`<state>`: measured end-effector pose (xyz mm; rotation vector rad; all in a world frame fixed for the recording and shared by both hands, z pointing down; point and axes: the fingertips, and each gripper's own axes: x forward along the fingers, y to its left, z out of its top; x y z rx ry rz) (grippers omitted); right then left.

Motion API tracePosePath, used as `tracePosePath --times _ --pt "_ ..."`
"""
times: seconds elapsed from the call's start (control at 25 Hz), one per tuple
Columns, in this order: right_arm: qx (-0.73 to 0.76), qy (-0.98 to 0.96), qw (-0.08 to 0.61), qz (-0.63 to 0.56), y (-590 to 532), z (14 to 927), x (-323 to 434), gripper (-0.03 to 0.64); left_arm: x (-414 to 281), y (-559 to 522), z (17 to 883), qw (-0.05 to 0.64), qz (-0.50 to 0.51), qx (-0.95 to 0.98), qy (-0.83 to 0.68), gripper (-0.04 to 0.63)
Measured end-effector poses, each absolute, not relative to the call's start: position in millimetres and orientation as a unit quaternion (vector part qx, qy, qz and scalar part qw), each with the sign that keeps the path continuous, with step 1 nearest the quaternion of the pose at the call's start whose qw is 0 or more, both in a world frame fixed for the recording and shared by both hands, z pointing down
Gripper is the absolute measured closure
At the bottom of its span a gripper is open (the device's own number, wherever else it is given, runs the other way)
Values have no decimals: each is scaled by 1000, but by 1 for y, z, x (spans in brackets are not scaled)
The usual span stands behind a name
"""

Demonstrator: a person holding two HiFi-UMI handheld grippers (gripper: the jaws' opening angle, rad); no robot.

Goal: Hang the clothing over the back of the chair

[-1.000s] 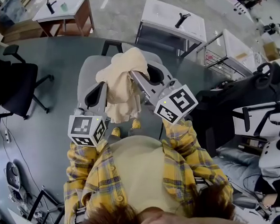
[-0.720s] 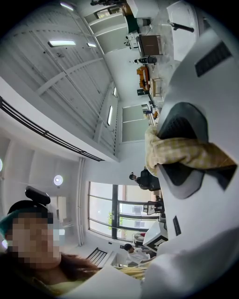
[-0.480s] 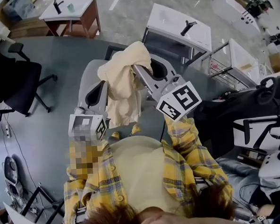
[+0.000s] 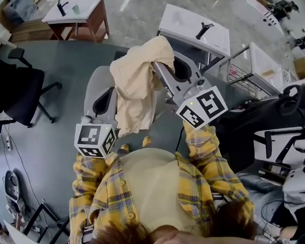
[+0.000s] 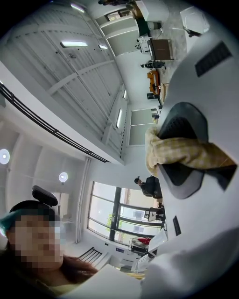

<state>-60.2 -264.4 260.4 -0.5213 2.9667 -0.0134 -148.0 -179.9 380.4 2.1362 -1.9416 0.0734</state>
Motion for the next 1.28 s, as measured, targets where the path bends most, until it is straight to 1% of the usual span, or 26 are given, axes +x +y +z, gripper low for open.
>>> tracePosePath --times 0.32,0.88,1.08,1.28 --pt "-215 976 37 -23 -273 292 -29 534 -134 -192 387 133 36 752 -645 589" --pt "-314 948 -13 -54 -280 350 52 534 -92 -214 404 145 62 794 -587 589" --pt "-351 933 -21 -71 -276 367 82 534 -78 -219 409 148 69 808 -566 589" --pt "-390 917 -46 -75 -270 389 112 534 -62 -222 417 153 77 821 -545 589"
